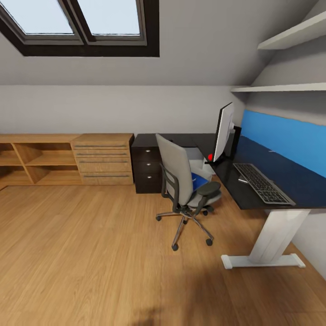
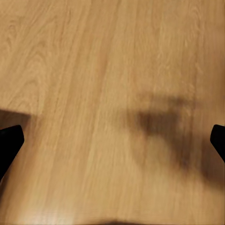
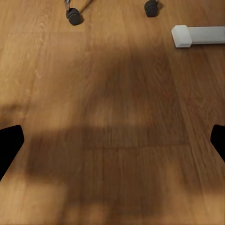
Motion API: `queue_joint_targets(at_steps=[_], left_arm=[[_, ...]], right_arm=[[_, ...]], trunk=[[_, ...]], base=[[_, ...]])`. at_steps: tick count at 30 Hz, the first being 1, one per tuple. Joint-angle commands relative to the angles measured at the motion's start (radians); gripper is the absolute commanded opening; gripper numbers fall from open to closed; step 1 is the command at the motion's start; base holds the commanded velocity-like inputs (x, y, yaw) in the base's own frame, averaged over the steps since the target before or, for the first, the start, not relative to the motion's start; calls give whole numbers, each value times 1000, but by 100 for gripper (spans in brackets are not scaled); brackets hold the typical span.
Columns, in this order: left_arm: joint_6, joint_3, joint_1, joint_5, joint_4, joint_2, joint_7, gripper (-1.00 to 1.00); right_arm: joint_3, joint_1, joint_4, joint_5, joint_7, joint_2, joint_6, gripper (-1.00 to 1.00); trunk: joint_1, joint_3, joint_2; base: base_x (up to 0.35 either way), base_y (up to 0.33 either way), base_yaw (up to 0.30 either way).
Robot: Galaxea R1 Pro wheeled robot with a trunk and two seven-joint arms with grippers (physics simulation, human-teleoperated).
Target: In the bedroom, organize the workspace by keeping the computer under the desk, ensuring the monitor is on the desk, placing the keyboard on the desk next to the monitor, placing the mouse on the desk next to the keyboard, moving the folder from the swivel chair onto the desk next to the mouse, stacking the notebook on top of the folder with the pen on top of the notebook, and positioning the swivel chair next to the desk.
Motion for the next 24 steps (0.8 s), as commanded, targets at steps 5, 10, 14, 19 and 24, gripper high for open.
queue_joint_targets(at_steps=[5,10,14,19,24], left_arm=[[-46,1,0,6,-1,-1,6,100],[-64,1,0,6,-2,-2,36,100],[-66,1,0,6,-2,-2,42,100],[-67,1,0,6,-2,-2,43,100],[-67,1,0,6,-2,-2,43,100]], right_arm=[[0,-1,1,3,-3,0,-2,100],[0,-1,1,2,-3,0,-2,100],[0,-1,1,2,-3,0,-2,100],[0,-1,1,2,-3,0,-2,100],[0,-1,1,2,-3,0,-2,100]], trunk=[[19,-17,-36],[38,-32,-71],[54,-45,-99],[73,-61,-134],[92,-76,-169]], base=[[0,0,0],[0,0,0],[0,0,0],[0,0,0],[0,0,0]])
